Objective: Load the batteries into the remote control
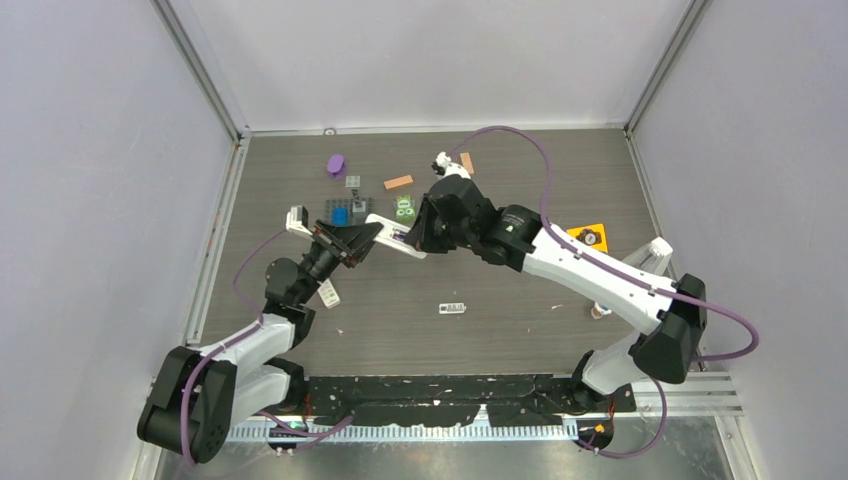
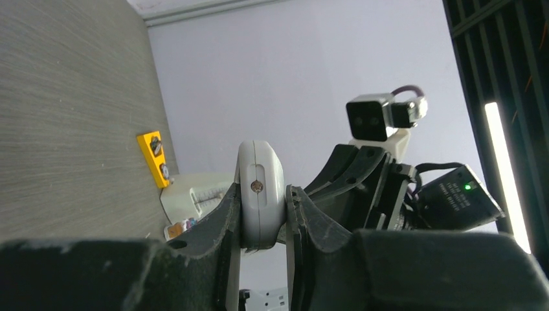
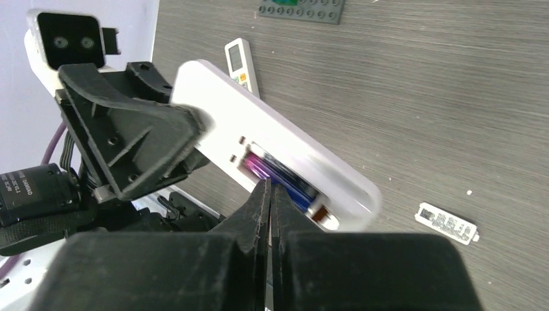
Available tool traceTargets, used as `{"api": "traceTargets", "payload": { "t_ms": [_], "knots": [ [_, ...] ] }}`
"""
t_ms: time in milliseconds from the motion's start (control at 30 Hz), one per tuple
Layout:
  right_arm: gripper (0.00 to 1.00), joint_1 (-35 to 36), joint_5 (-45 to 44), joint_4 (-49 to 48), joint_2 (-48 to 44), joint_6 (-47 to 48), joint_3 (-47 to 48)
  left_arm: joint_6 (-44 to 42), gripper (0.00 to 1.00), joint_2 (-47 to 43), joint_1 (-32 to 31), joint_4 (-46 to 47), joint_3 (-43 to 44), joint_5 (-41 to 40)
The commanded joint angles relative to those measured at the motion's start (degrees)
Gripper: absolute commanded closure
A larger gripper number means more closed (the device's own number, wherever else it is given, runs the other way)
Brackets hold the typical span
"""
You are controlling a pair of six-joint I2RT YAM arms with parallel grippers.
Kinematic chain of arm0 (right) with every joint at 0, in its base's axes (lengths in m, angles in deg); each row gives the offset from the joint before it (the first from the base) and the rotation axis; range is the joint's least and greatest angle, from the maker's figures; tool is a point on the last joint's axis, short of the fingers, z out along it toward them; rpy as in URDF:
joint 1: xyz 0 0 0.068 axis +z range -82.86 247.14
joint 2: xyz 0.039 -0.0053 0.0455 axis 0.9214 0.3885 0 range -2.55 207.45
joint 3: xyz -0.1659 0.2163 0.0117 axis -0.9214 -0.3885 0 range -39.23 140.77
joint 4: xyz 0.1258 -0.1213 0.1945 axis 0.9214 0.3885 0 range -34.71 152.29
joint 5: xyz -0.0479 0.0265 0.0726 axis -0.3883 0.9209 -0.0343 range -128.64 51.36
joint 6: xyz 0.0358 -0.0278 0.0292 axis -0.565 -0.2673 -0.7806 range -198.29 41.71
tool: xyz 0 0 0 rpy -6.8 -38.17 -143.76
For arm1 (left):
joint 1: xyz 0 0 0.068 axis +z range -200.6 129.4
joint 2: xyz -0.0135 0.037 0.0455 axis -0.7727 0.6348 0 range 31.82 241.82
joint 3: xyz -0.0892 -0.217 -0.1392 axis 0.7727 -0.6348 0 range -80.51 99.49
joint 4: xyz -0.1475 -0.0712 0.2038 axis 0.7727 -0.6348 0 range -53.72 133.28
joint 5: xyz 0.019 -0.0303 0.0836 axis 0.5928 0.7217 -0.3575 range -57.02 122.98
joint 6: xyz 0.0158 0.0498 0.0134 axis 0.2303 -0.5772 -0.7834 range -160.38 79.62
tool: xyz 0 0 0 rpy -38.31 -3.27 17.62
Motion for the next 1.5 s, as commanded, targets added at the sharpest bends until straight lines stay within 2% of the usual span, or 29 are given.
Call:
{"api": "traceTargets", "payload": {
  "t_ms": [0, 233, 400, 467, 533, 600, 733, 833, 933, 1033, 1133, 1267, 1367, 1467],
  "knots": [
    [0.95, 1.1, 0.6, 2.8, 4.5, 5.3, 3.6, 1.1, 1.00, -2.4, -1.3, 8.7, 3.0, 4.5],
    [0.95, 2.8, -3.5, 8.4, 7.6, 10.5, 8.3, -0.3, 1.00, -3.0, -1.3, 6.4, 3.6, 3.9],
    [0.94, 2.7, -5.0, 7.8, 4.3, 11.5, 8.2, -4.9, 1.00, -5.3, -1.3, 1.0, 3.5, 5.4],
    [0.90, 2.5, -3.7, 6.6, 2.2, 11.9, 7.8, -8.3, 1.00, -7.6, -1.2, -3.1, 3.5, 6.3],
    [0.78, 2.0, -0.8, 4.5, -0.6, 13.0, 5.9, -12.6, 1.00, -10.1, -1.1, -8.3, 3.9, 7.7],
    [0.58, 1.1, 3.0, 0.5, -3.9, 14.1, 3.6, -18.3, 1.00, -12.6, -1.0, -14.4, 5.3, 10.2],
    [0.35, -2.2, 11.5, -5.2, -10.9, 17.1, -2.4, -31.4, 1.00, -17.2, -0.9, -29.4, 11.0, 18.1],
    [0.26, -6.8, 17.0, -9.8, -16.6, 18.7, -7.6, -40.3, 1.00, -19.4, -0.9, -39.5, 15.3, 24.2],
    [0.21, -10.7, 26.8, -16.7, -20.2, 20.4, -13.3, -46.0, 1.00, -20.4, -0.9, -46.4, 18.6, 28.9],
    [0.19, -11.2, 36.0, -18.6, -21.4, 24.8, -14.9, -47.6, 1.00, -19.9, -0.9, -48.3, 20.2, 33.5],
    [0.18, -11.3, 41.2, -19.2, -20.0, 26.1, -15.5, -47.6, 1.00, -18.7, -0.9, -48.4, 20.9, 35.6],
    [0.19, -11.3, 38.5, -19.2, -19.1, 24.8, -17.2, -48.1, 1.00, -18.2, -0.9, -49.5, 21.2, 34.5],
    [0.19, -11.3, 30.1, -16.6, -18.3, 23.9, -17.9, -50.0, 1.00, -18.6, -0.9, -53.4, 21.1, 30.4],
    [0.20, -11.3, 21.5, -9.6, -15.4, 24.7, -18.0, -51.7, 1.00, -19.3, -0.8, -57.7, 20.7, 25.2]
  ]
}}
